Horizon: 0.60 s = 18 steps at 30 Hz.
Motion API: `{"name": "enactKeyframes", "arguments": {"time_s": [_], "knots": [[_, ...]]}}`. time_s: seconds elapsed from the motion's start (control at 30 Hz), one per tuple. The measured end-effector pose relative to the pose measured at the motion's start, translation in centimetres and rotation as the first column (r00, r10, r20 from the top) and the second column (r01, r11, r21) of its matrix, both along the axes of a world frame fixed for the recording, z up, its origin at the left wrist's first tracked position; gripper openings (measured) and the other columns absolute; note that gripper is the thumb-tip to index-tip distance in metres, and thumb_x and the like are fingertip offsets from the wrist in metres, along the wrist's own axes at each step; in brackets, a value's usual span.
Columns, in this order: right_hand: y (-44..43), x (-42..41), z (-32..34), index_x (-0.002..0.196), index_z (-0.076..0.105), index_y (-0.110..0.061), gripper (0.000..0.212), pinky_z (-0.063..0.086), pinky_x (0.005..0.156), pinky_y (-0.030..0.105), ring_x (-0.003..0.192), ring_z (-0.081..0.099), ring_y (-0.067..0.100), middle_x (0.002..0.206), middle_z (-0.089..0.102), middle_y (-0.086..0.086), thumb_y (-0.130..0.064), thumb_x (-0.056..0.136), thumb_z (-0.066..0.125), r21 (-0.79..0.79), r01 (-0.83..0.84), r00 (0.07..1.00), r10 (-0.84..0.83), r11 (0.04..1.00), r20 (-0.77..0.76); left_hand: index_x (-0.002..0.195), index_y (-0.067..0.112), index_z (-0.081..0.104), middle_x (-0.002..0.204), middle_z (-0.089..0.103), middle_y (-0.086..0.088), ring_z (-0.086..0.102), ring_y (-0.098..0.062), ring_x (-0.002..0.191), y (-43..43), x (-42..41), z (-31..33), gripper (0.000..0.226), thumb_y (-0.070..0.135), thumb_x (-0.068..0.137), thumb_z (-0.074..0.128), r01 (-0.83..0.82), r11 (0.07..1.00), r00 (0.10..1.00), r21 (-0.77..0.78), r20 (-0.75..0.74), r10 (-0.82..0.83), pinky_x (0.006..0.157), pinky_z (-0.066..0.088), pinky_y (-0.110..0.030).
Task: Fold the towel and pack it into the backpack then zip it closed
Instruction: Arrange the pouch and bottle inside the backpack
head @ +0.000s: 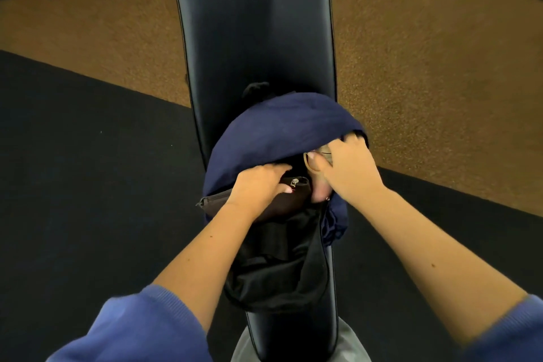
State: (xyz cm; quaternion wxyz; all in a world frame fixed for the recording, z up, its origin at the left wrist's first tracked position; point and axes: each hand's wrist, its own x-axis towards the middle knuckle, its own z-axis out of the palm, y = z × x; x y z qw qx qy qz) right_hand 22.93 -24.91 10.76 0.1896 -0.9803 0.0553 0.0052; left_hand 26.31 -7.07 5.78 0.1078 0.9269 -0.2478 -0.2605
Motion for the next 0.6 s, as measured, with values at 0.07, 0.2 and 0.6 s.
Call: {"name": "enactKeyframes", "arguments": {"time_s": [0.07, 0.2, 0.6], "knots": [[0.7, -1.4, -0.5, 0.113, 0.064, -0.003, 0.032, 0.038, 0.093, 0.041, 0.109, 0.047, 0.039, 0.119, 0.055, 0.024, -0.020, 0.085, 0.069, 0.042, 0.049, 0.994, -0.053, 0.998, 0.091, 0.141, 0.030, 0.052, 0.132, 0.064, 0.001, 0.058, -0.021, 0.122, 1.7, -0.8, 0.9, 0.052, 0.045, 0.092, 0.061, -0.127, 0.986, 0.990, -0.110, 0.055, 0.133, 0.093, 0.050, -0.039], [2.0, -3.4, -2.1, 0.108, 0.066, -0.013, 0.025, 0.032, 0.092, 0.020, 0.107, 0.047, 0.021, 0.112, 0.055, 0.007, -0.024, 0.086, 0.070, 0.245, -0.033, 0.990, -0.002, 0.969, 0.141, 0.112, 0.025, 0.069, 0.098, 0.071, 0.006, 0.065, -0.017, 0.095, 5.5, -3.1, 1.1, 0.028, 0.038, 0.087, 0.070, -0.305, 0.891, 0.865, -0.336, 0.294, 0.407, 0.069, 0.049, -0.031], [7.3, -0.2, -5.7, 0.122, 0.066, -0.024, 0.039, 0.045, 0.093, 0.032, 0.114, 0.058, 0.019, 0.121, 0.065, -0.001, -0.042, 0.087, 0.065, 0.252, -0.255, 0.930, 0.308, 0.934, -0.200, 0.111, 0.025, 0.054, 0.111, 0.054, 0.006, 0.053, -0.016, 0.103, 8.3, -1.5, -0.5, 0.038, 0.036, 0.082, 0.076, -0.583, 0.733, 0.722, -0.349, 0.191, 0.665, 0.063, 0.040, -0.034]]}}
